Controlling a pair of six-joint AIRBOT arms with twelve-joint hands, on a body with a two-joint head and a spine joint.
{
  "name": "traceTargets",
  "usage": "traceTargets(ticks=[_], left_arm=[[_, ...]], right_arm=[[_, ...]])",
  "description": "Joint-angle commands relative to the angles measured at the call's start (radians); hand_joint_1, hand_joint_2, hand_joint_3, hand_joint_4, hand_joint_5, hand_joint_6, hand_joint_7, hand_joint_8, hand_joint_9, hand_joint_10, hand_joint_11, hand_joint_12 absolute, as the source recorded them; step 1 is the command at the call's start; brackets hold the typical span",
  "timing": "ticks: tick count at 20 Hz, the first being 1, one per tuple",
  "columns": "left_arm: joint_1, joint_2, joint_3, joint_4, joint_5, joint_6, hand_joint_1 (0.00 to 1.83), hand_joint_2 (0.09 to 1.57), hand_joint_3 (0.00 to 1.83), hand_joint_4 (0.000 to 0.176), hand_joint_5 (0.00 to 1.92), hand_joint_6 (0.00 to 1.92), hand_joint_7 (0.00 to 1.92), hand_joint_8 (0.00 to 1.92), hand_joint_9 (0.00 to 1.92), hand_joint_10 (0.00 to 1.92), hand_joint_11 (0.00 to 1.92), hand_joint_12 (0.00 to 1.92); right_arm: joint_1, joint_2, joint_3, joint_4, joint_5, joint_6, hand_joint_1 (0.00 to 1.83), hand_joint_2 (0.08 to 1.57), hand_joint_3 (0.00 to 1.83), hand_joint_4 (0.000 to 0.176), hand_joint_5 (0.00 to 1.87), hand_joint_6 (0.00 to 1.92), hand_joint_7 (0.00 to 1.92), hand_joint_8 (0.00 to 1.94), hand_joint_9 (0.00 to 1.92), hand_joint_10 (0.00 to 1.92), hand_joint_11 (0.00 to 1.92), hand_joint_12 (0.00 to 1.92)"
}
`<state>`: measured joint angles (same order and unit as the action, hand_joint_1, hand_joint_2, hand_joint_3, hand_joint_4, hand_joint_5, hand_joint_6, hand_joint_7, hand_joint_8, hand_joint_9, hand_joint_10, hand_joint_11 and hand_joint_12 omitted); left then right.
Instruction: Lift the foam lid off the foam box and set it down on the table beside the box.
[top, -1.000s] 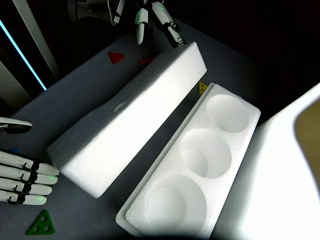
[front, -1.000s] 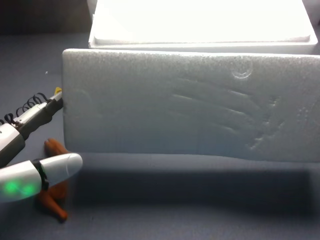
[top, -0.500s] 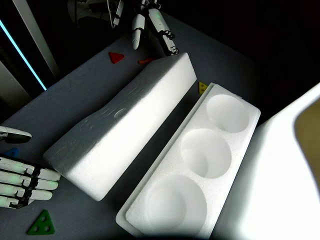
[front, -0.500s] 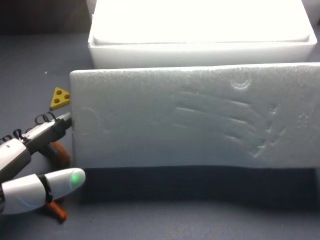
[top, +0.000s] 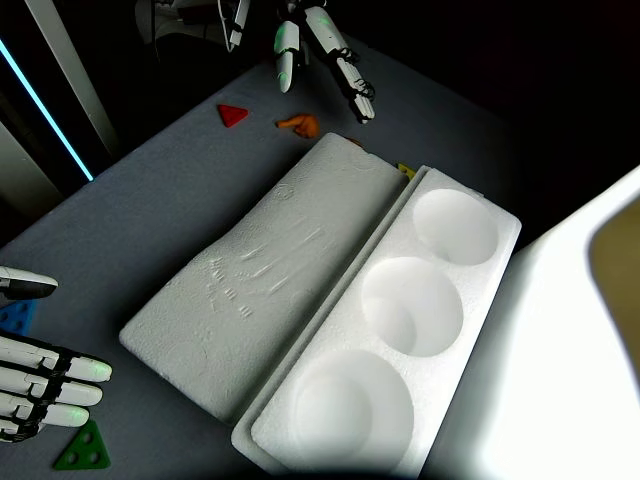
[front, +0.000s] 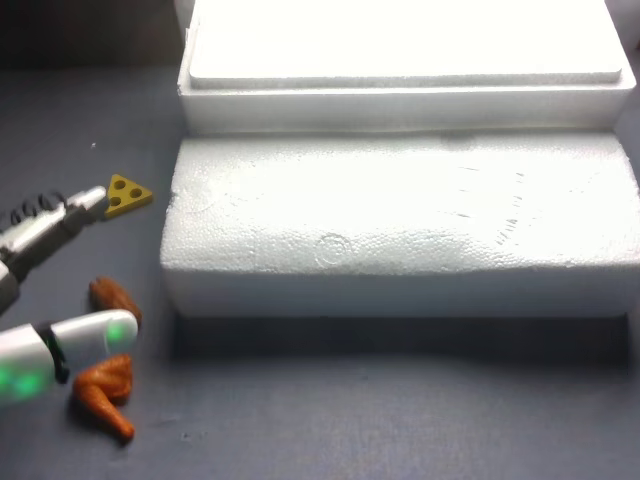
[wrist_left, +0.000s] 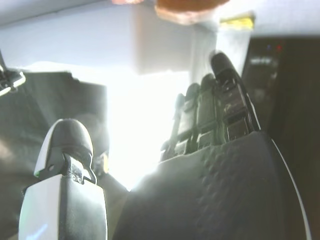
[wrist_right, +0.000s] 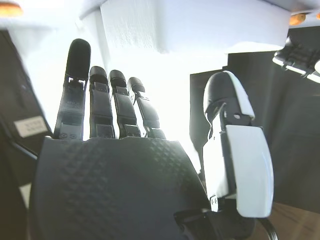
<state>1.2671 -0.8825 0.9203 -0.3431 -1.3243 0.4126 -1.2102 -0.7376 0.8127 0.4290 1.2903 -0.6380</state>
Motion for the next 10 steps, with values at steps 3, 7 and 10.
traceTargets(ticks=[3,7,10], left_arm=[[-0.055,0.037,0.007,0.030,-0.160,0.034,0.33,1.12,0.00,0.029,0.00,0.00,0.00,0.00,0.00,0.00,0.00,0.00],[-0.170,0.035,0.052,0.094,-0.117,0.055,0.36,1.17,0.02,0.044,0.00,0.00,0.00,0.00,0.00,0.00,0.00,0.00],[-0.289,0.018,0.097,0.171,-0.041,0.067,0.43,1.18,0.01,0.045,0.01,0.00,0.00,0.00,0.00,0.00,0.00,0.00]], right_arm=[[0.042,0.033,-0.003,-0.030,0.161,-0.032,0.27,1.21,0.00,0.024,0.00,0.00,0.00,0.00,0.00,0.00,0.00,0.07],[0.130,0.036,0.011,-0.100,0.145,-0.062,0.33,1.24,0.01,0.027,0.00,0.00,0.00,0.00,0.00,0.00,0.00,0.00],[0.212,0.025,0.036,-0.144,0.099,-0.089,0.34,1.30,0.03,0.000,0.00,0.00,0.00,0.00,0.00,0.00,0.00,0.00]])
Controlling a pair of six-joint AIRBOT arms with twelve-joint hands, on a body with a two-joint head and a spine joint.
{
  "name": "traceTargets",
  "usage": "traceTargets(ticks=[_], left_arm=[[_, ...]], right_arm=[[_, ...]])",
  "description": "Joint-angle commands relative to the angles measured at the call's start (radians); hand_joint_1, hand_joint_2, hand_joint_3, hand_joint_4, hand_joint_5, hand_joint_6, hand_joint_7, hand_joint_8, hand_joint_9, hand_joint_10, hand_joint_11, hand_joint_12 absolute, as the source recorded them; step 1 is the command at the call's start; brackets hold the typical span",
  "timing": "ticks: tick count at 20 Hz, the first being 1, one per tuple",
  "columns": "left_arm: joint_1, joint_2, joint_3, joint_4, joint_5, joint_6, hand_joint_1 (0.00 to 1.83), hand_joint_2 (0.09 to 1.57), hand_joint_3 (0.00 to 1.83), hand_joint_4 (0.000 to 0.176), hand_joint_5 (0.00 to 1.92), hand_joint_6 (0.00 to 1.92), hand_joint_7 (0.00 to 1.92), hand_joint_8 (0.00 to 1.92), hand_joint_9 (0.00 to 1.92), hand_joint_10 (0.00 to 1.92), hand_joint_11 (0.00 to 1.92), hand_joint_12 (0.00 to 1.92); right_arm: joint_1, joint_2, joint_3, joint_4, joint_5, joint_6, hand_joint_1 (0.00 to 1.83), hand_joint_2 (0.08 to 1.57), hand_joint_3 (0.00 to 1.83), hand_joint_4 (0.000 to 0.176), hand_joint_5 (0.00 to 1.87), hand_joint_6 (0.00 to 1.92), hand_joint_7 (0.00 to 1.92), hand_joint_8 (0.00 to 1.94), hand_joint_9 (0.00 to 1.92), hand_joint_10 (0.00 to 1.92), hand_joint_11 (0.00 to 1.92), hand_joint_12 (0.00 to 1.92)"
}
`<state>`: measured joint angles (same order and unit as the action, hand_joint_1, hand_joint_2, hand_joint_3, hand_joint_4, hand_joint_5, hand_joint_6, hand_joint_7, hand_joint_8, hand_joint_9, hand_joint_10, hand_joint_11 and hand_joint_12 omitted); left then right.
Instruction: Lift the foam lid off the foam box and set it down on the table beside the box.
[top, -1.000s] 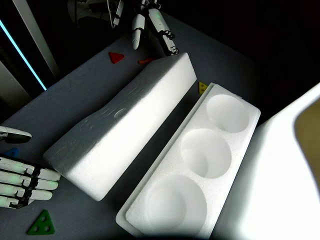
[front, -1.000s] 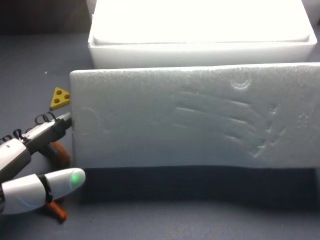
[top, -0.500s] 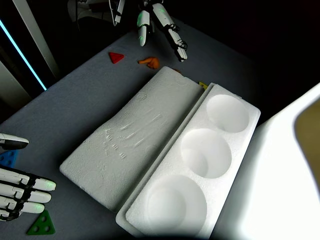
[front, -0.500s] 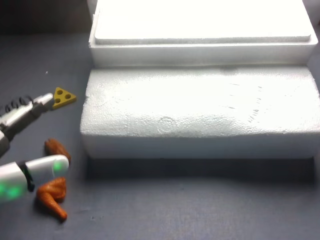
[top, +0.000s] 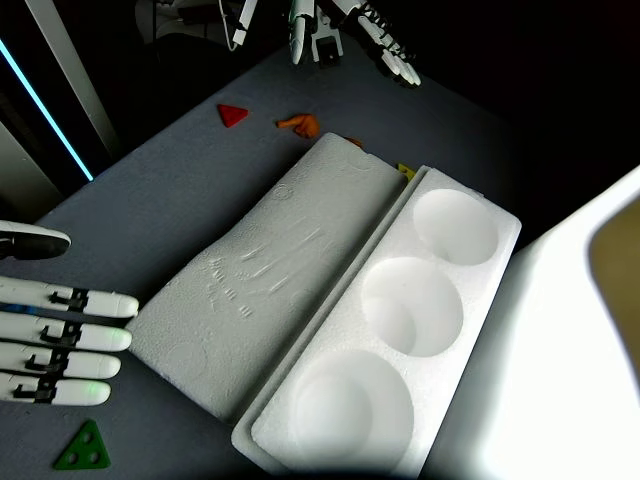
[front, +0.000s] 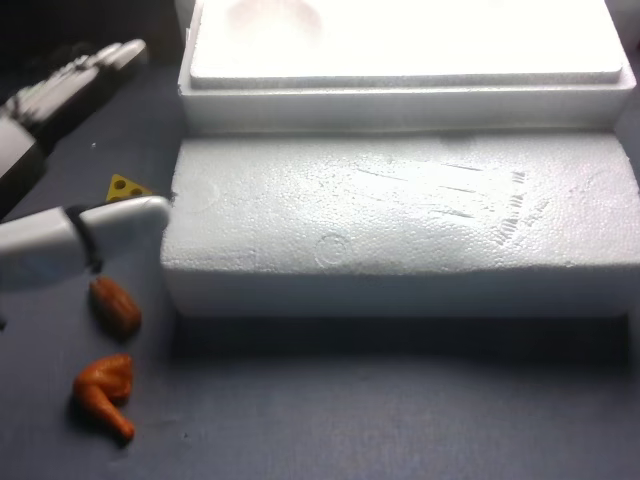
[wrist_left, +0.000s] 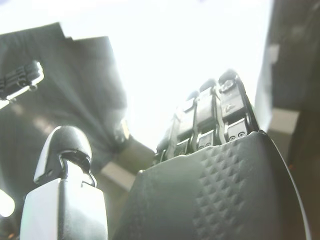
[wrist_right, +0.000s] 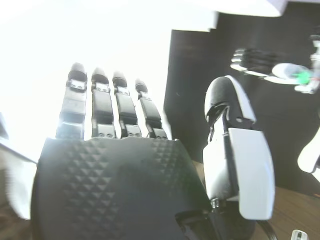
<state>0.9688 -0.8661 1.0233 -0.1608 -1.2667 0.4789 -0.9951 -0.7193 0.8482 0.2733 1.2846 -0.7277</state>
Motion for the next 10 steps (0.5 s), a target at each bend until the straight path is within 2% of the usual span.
traceTargets(ticks=[1,3,4,5,6,7,8,9,10], left_arm=[[-0.029,-0.009,0.013,0.012,-0.072,0.000,0.43,1.18,0.01,0.045,0.01,0.00,0.00,0.00,0.00,0.00,0.00,0.00],[-0.095,-0.025,0.047,0.066,-0.013,0.000,0.42,1.18,0.01,0.045,0.01,0.00,0.00,0.00,0.00,0.00,0.00,0.00],[-0.135,-0.038,0.068,0.102,0.024,0.000,0.41,1.20,0.02,0.046,0.01,0.00,0.00,0.00,0.00,0.00,0.00,0.00],[-0.159,-0.046,0.081,0.123,0.049,-0.004,0.41,1.20,0.02,0.046,0.01,0.00,0.00,0.00,0.00,0.00,0.00,0.00],[-0.193,-0.060,0.099,0.152,0.079,-0.011,0.36,1.18,0.01,0.068,0.01,0.00,0.00,0.00,0.00,0.00,0.00,0.00],[-0.209,-0.069,0.109,0.167,0.097,-0.015,0.35,1.18,0.00,0.058,0.00,0.00,0.00,0.00,0.00,0.00,0.00,0.00],[-0.231,-0.081,0.122,0.185,0.116,-0.018,0.38,1.17,0.00,0.033,0.00,0.00,0.00,0.00,0.00,0.00,0.00,0.00],[-0.250,-0.091,0.133,0.199,0.131,-0.020,0.38,1.17,0.00,0.032,0.00,0.00,0.00,0.00,0.00,0.00,0.00,0.00],[-0.272,-0.105,0.145,0.215,0.145,-0.027,0.37,1.17,0.00,0.034,0.01,0.00,0.00,0.00,0.00,0.00,0.00,0.00]], right_arm=[[0.024,-0.001,0.012,-0.004,0.086,-0.004,0.34,1.30,0.03,0.000,0.00,0.00,0.00,0.00,0.00,0.00,0.00,0.00],[0.089,-0.021,0.036,-0.042,0.039,-0.018,0.34,1.30,0.03,0.000,0.00,0.00,0.00,0.00,0.00,0.00,0.00,0.00],[0.132,-0.042,0.057,-0.073,0.004,-0.020,0.43,1.34,0.04,0.021,0.00,0.00,0.00,0.00,0.00,0.00,0.00,0.00],[0.162,-0.060,0.071,-0.094,-0.018,-0.020,0.43,1.34,0.04,0.021,0.00,0.00,0.00,0.00,0.00,0.00,0.00,0.00],[0.201,-0.086,0.090,-0.120,-0.051,-0.024,0.37,1.27,0.01,0.008,0.00,0.00,0.00,0.00,0.00,0.00,0.01,0.01],[0.223,-0.099,0.101,-0.134,-0.069,-0.024,0.34,1.26,0.00,0.000,0.00,0.00,0.00,0.00,0.00,0.00,0.06,0.03],[0.245,-0.115,0.113,-0.153,-0.093,-0.025,0.34,1.26,0.00,0.000,0.00,0.00,0.00,0.00,0.00,0.00,0.01,0.61],[0.264,-0.128,0.124,-0.170,-0.110,-0.025,0.38,1.28,0.00,0.000,0.00,0.00,0.00,0.00,0.00,0.00,0.00,0.71],[0.283,-0.139,0.134,-0.182,-0.129,-0.025,0.38,1.26,0.00,0.000,0.00,0.00,0.00,0.00,0.00,0.00,0.00,0.65]])
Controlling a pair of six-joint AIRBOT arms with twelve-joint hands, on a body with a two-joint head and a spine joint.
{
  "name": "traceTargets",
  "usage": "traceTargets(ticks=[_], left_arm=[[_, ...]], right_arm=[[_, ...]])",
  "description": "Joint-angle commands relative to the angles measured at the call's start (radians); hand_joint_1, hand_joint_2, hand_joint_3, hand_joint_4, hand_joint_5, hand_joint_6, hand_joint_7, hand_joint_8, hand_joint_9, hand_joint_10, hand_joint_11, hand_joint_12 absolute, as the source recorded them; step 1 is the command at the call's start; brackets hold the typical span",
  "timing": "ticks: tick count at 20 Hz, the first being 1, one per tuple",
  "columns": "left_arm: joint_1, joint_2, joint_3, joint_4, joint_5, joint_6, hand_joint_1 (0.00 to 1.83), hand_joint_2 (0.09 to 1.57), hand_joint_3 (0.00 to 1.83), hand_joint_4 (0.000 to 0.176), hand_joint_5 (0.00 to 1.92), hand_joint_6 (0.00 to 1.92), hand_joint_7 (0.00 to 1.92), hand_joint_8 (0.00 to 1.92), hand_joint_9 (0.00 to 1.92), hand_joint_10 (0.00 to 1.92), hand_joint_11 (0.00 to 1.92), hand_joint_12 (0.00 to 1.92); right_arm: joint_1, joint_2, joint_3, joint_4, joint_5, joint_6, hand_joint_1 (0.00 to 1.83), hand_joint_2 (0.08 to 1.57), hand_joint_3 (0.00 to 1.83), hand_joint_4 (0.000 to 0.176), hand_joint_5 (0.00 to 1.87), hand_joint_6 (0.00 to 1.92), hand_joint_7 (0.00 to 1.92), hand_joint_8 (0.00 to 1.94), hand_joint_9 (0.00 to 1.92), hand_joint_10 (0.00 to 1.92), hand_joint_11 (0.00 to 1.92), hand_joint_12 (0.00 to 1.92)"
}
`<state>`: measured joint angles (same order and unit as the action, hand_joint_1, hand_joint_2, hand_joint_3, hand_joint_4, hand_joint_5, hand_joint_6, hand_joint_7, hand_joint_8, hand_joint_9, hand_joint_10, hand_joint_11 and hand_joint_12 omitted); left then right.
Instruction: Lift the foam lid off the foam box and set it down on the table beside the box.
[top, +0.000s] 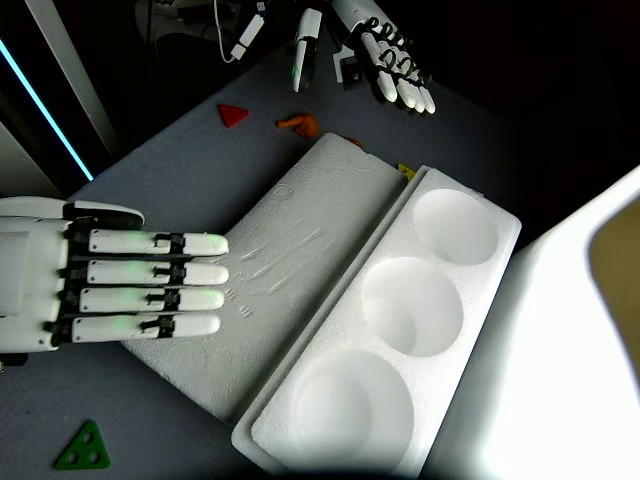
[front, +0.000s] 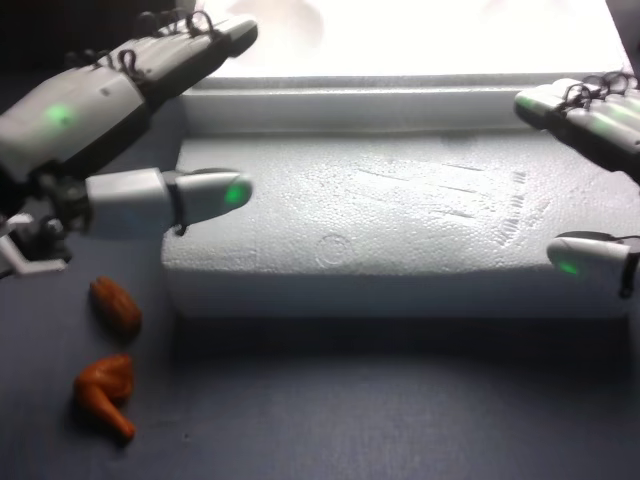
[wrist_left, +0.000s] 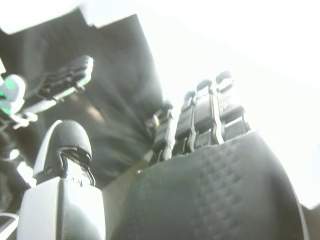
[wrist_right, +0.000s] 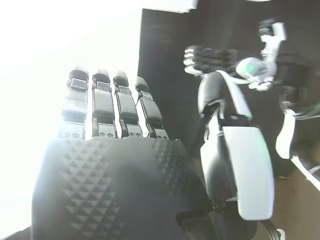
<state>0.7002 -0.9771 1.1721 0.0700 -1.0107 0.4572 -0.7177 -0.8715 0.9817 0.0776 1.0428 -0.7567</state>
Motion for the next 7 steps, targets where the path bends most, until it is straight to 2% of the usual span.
traceTargets(ticks=[1,2,3,4,5,6,7], left_arm=[[-0.021,-0.004,0.007,0.000,-0.098,-0.011,0.37,1.16,0.00,0.058,0.00,0.00,0.00,0.00,0.00,0.00,0.00,0.00],[-0.042,-0.015,0.016,0.018,-0.085,-0.013,0.36,1.16,0.00,0.076,0.00,0.00,0.00,0.00,0.00,0.00,0.01,0.01],[-0.055,-0.021,0.021,0.028,-0.081,-0.015,0.35,1.15,0.00,0.082,0.00,0.00,0.00,0.00,0.00,0.00,0.04,0.02],[-0.071,-0.027,0.026,0.037,-0.077,-0.016,0.38,1.14,0.00,0.090,0.01,0.00,0.00,0.00,0.00,0.00,0.05,0.03],[-0.074,-0.028,0.028,0.040,-0.078,-0.016,0.38,1.15,0.00,0.097,0.00,0.00,0.00,0.00,0.00,0.00,0.04,0.03],[-0.077,-0.028,0.030,0.043,-0.080,-0.016,0.38,1.15,0.00,0.104,0.00,0.00,0.00,0.00,0.00,0.00,0.01,0.15],[-0.077,-0.028,0.032,0.043,-0.084,-0.016,0.39,1.15,0.00,0.097,0.00,0.00,0.00,0.00,0.00,0.00,0.00,0.23]], right_arm=[[0.017,0.006,0.008,0.004,0.103,0.004,0.38,1.24,0.00,0.000,0.00,0.00,0.00,0.00,0.00,0.00,0.00,0.26],[0.028,0.001,0.013,-0.003,0.097,0.004,0.33,1.21,0.00,0.000,0.00,0.00,0.00,0.00,0.00,0.00,0.00,0.05],[0.034,0.000,0.015,-0.005,0.096,0.003,0.31,1.21,0.00,0.004,0.00,0.00,0.00,0.00,0.00,0.00,0.00,0.01],[0.039,0.000,0.018,-0.005,0.096,0.002,0.30,1.21,0.00,0.019,0.00,0.00,0.00,0.00,0.00,0.00,0.00,0.00],[0.042,0.000,0.019,-0.005,0.096,0.002,0.28,1.21,0.00,0.010,0.00,0.00,0.00,0.00,0.00,0.00,0.00,0.00],[0.045,0.001,0.020,-0.007,0.096,-0.001,0.27,1.21,0.00,0.010,0.00,0.00,0.00,0.00,0.00,0.00,0.00,0.00],[0.046,0.002,0.020,-0.007,0.096,-0.004,0.26,1.20,0.00,0.018,0.00,0.00,0.00,0.00,0.00,0.00,0.00,0.00]])
